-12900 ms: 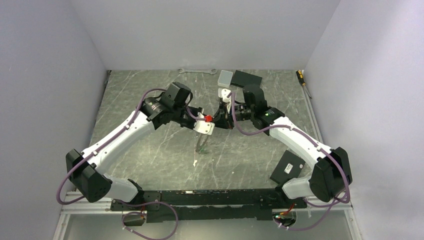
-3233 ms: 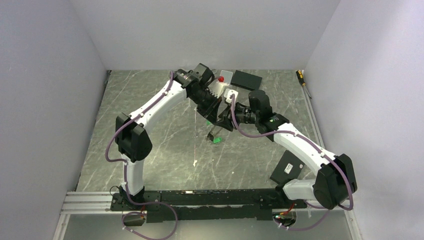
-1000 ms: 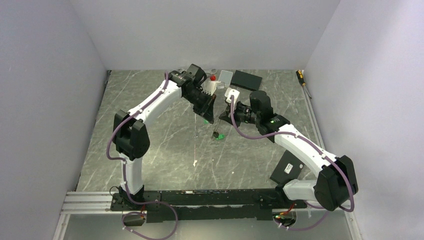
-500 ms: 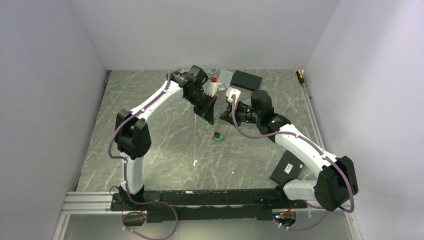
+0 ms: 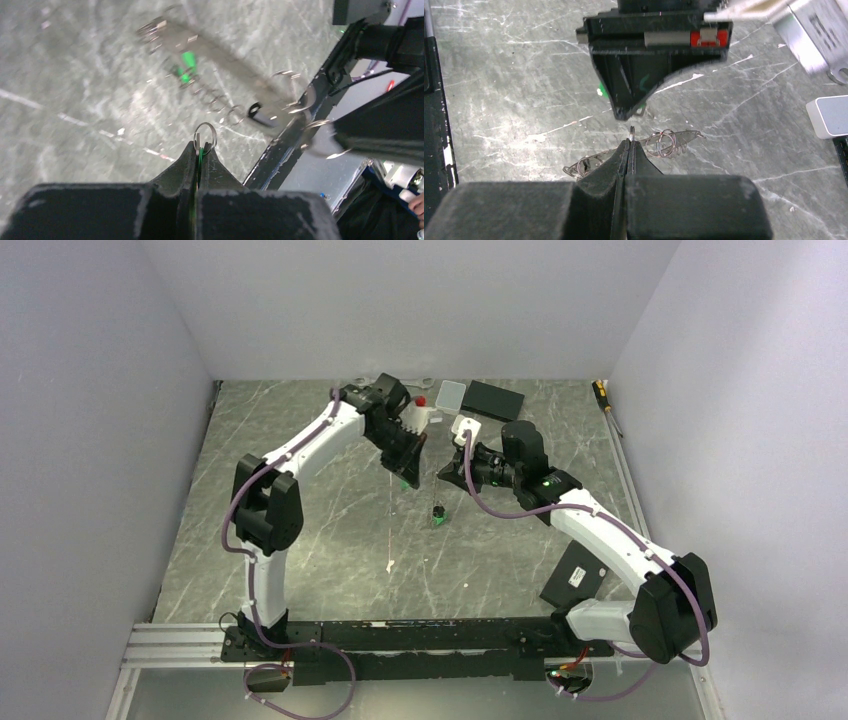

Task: Remove the keys from the keyring

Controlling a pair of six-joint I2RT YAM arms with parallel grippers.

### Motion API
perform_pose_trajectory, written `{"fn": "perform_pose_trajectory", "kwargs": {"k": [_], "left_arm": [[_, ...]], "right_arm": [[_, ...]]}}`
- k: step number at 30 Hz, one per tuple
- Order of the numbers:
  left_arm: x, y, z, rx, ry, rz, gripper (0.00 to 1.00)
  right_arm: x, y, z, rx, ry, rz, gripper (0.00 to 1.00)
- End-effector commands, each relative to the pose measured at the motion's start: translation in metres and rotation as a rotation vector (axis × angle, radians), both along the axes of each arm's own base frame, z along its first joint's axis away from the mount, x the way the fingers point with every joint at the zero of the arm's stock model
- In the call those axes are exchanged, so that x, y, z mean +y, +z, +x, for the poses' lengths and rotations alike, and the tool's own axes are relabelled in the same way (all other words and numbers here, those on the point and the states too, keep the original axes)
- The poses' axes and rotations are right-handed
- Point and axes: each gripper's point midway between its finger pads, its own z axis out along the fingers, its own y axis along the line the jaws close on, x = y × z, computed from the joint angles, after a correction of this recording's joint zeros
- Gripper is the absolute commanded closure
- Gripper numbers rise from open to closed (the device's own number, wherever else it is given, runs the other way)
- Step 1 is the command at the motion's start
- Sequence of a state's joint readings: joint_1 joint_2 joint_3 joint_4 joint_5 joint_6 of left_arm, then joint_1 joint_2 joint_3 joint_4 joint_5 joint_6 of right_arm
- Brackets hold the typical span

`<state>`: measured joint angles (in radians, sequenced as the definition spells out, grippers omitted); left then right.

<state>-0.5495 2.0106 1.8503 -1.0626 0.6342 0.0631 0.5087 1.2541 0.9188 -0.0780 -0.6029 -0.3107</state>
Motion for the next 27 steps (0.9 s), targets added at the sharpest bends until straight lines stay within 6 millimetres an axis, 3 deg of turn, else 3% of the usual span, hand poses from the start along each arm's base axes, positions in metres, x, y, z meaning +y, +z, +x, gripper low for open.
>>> {"fn": "perform_pose_trajectory", "kwargs": {"k": [1,7,14,20,27], "left_arm": [[0.049,0.019,0.041,-0.112,0.134,-0.006,1.0],[0.133,0.009,0.093,-0.22,0.34,0.089,1.0],[0.215,-0.038,0.12,-0.294,0.454,0.337,1.0],[0.238,-0.074,0.122,-0.259,0.479,0.386,1.0],[0.253,-0.098,0.133,-0.28,0.483,0.464,1.0]], "right_arm": [[-0.001,0.026,0.003,-0.083,-0.003,0.043,1.0],[-0.002,0.025,0.004,-0.084,-0.01,0.04,1.0],[-0.003,0.023,0.006,-0.075,-0.018,0.039,1.0],[-0.003,0.019,0.008,-0.064,-0.028,0.037,1.0],[-0.004,0.018,0.01,-0.061,-0.032,0.035,1.0]]}}
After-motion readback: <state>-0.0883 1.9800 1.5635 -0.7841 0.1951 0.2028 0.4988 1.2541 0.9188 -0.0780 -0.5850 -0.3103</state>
